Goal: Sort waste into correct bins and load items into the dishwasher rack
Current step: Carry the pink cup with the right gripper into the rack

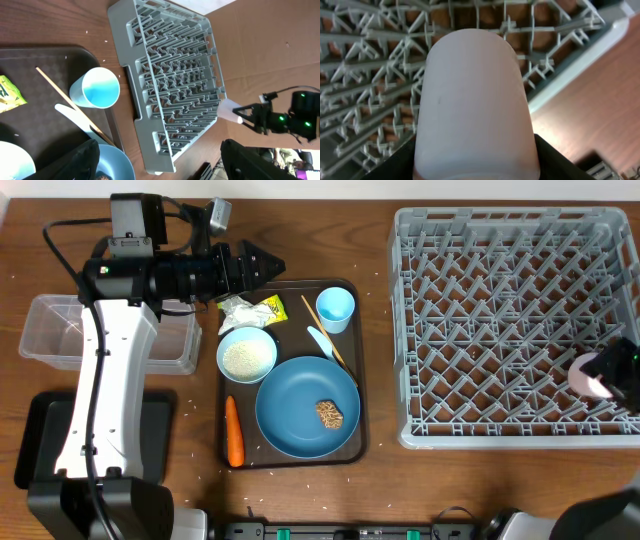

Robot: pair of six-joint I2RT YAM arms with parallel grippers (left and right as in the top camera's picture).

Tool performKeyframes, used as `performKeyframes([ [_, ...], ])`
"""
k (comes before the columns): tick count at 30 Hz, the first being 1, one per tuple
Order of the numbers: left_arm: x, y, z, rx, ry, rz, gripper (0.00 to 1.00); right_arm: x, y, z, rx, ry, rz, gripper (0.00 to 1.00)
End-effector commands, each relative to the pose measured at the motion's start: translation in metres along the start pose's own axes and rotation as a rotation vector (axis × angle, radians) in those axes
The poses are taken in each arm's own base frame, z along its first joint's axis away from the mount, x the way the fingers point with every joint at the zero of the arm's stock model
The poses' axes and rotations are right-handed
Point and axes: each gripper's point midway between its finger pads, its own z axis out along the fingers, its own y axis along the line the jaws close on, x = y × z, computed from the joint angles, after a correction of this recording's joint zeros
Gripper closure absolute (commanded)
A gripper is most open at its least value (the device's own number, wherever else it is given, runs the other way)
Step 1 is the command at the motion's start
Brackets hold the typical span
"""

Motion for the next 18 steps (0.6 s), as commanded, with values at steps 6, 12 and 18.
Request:
performKeyframes([
  [6,-0.003,-0.001,-0.002,-0.006,-0.008,0.009,0.21,-0.018,0.016,0.029,-0.076,0.033,0.052,0.56],
  [12,-0.003,-0.001,-0.002,-0.006,-0.008,0.008,0.21,-0.015,0.019,0.046,-0.082,0.085,0.055,0.49],
  [18,-0.003,-0.001,-0.002,-0.006,-0.008,0.008,0.21,-0.022,0.022,0.047,-0.097,0.066,0.06,0.27],
])
